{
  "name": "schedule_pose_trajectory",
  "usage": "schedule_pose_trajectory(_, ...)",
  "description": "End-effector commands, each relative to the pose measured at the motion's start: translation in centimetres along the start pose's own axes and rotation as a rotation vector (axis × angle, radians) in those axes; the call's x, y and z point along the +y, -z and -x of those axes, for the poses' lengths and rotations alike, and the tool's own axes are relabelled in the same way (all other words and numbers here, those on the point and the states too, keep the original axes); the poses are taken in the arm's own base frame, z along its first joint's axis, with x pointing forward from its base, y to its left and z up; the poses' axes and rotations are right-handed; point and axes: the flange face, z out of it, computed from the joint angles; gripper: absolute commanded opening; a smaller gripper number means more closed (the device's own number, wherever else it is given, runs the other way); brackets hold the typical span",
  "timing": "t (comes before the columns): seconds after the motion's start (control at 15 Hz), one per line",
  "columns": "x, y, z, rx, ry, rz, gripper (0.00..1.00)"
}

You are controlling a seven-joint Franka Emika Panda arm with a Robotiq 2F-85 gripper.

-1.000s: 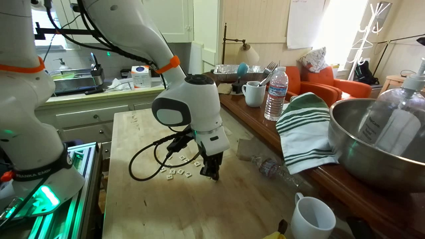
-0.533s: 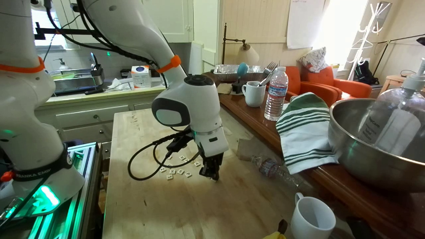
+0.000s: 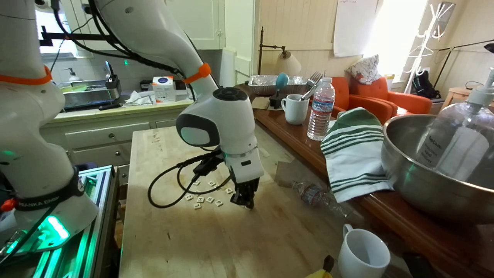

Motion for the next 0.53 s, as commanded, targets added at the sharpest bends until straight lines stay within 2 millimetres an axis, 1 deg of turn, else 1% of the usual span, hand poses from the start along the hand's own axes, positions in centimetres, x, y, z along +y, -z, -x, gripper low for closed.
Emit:
schedule_pose_trajectory(0.0,0.01,-2.59,2.56,-0.099,0.002,0.026,0.00)
schedule_pose_trajectory(0.47,0.48,-2.85,2.69,-0.108,-0.009,0.052,0.00)
